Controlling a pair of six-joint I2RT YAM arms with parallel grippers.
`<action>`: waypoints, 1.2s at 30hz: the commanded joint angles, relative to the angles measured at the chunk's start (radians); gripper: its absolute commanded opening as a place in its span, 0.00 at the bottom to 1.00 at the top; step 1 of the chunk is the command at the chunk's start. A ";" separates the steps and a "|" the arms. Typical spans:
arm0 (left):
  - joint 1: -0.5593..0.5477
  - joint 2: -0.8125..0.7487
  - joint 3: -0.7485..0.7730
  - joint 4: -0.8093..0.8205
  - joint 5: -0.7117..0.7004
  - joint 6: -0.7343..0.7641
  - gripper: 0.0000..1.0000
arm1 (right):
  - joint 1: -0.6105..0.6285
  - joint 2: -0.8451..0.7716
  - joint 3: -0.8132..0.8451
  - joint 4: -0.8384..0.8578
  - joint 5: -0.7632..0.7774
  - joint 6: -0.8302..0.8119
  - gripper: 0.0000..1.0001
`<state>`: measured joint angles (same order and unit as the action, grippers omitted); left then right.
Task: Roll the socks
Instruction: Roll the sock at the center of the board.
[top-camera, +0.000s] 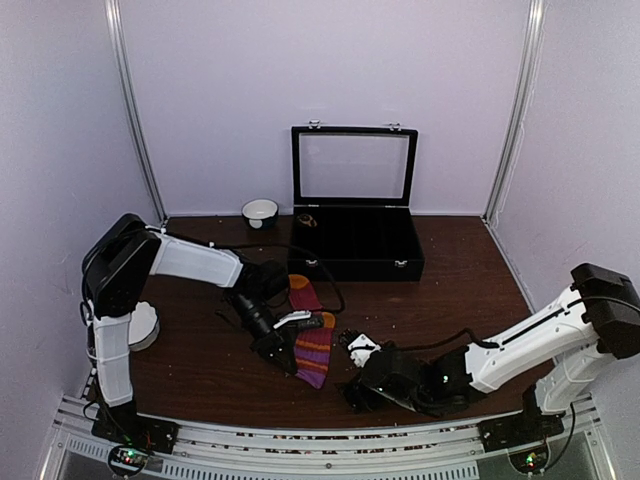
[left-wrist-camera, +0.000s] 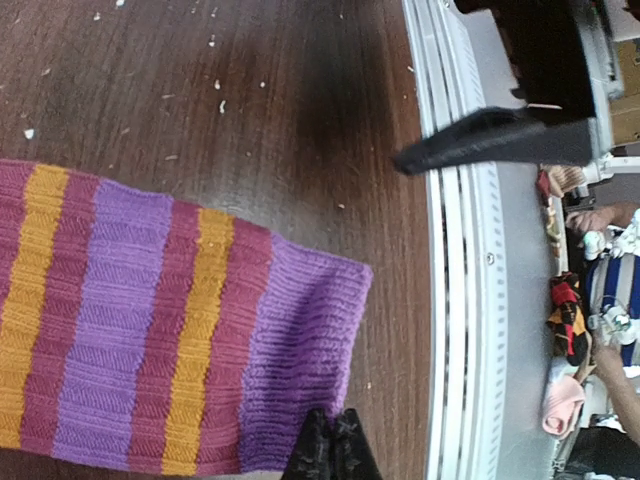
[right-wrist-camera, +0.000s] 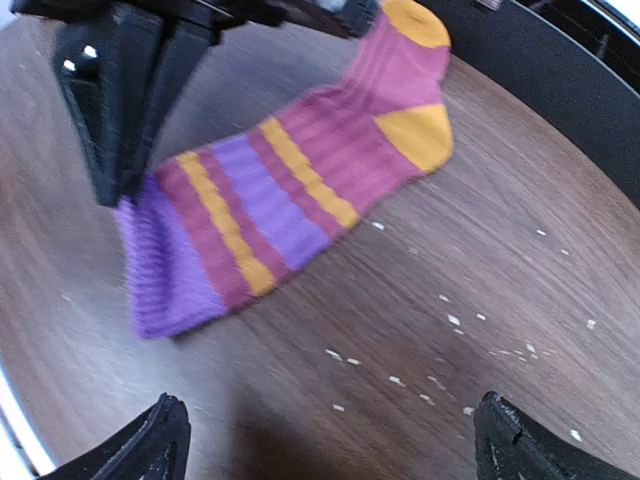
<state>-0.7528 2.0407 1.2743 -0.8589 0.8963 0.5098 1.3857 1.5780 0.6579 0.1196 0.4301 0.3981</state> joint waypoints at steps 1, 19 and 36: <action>0.029 0.050 0.031 -0.055 0.089 -0.004 0.00 | 0.036 -0.008 -0.004 0.092 0.131 -0.178 1.00; 0.067 0.097 0.033 -0.063 0.141 -0.026 0.00 | -0.009 0.260 0.174 0.268 -0.235 -0.556 0.55; 0.078 0.101 0.040 -0.094 0.153 0.012 0.00 | -0.070 0.367 0.239 0.188 -0.329 -0.535 0.12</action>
<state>-0.6834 2.1326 1.2888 -0.9253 1.0134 0.4892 1.3231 1.9171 0.8776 0.3431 0.1230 -0.1555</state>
